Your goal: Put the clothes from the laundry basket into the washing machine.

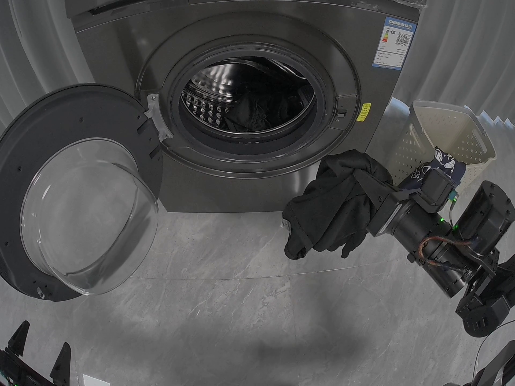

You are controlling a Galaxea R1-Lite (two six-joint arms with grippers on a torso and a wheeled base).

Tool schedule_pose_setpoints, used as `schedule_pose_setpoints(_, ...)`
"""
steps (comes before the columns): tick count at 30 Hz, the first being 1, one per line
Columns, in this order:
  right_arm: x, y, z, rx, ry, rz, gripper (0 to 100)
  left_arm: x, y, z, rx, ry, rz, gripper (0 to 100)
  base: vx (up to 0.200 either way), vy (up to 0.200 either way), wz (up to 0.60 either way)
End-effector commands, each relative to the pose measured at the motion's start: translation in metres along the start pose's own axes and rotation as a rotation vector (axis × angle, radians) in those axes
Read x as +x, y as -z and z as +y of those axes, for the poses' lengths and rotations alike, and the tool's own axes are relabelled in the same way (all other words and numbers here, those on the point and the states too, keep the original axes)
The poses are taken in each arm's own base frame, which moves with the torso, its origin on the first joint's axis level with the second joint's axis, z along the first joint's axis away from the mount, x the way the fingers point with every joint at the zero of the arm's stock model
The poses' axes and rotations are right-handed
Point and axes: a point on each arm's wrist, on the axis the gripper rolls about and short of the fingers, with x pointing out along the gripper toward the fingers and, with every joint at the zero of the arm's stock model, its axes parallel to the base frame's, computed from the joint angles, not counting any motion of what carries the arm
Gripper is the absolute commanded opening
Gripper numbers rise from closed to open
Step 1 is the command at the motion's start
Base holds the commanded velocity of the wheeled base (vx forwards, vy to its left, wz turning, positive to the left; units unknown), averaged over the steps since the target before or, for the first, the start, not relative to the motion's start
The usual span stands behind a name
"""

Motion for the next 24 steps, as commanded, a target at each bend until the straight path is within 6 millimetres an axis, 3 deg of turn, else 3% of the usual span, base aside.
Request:
schedule_pose_setpoints(1,-0.001,0.004,0.003,-0.002,-0.014,0.018,0,0.0,0.004,0.0,-0.007,-0.002,0.003,100,0.0,0.0,0.0)
schedule_pose_setpoints(4,0.006,0.012,0.005,-0.008,-0.022,0.039,0,0.0,0.004,0.0,-0.01,-0.004,0.003,100,0.0,0.0,0.0)
schedule_pose_setpoints(7,0.015,0.017,0.01,-0.009,-0.036,0.037,0,0.0,0.005,0.0,-0.003,-0.005,0.003,100,-0.2,0.0,0.0)
schedule_pose_setpoints(12,0.029,0.013,0.015,-0.001,-0.049,0.003,0,0.0,0.004,0.0,0.005,-0.011,-0.002,100,0.0,0.0,0.0)
schedule_pose_setpoints(19,0.051,0.026,0.032,0.016,-0.095,-0.006,0,0.0,0.004,0.0,0.011,-0.013,-0.003,100,0.0,0.0,0.0)
schedule_pose_setpoints(21,0.057,0.025,0.037,0.025,-0.104,-0.028,0,-0.006,-0.02,0.0,-0.016,-0.001,-0.142,100,0.0,0.0,0.0)
schedule_pose_setpoints(22,0.06,0.024,0.039,0.028,-0.109,-0.036,0,-0.014,-0.045,-0.001,-0.027,0.02,-0.25,100,0.0,0.0,0.0)
schedule_pose_setpoints(23,0.06,0.025,0.04,0.028,-0.112,-0.035,0,-0.015,-0.051,-0.001,-0.03,0.029,-0.27,100,0.0,0.0,0.0)
schedule_pose_setpoints(24,0.064,0.023,0.044,0.035,-0.126,-0.049,0,-0.017,-0.069,-0.002,-0.038,0.099,-0.266,100,0.0,0.0,0.0)
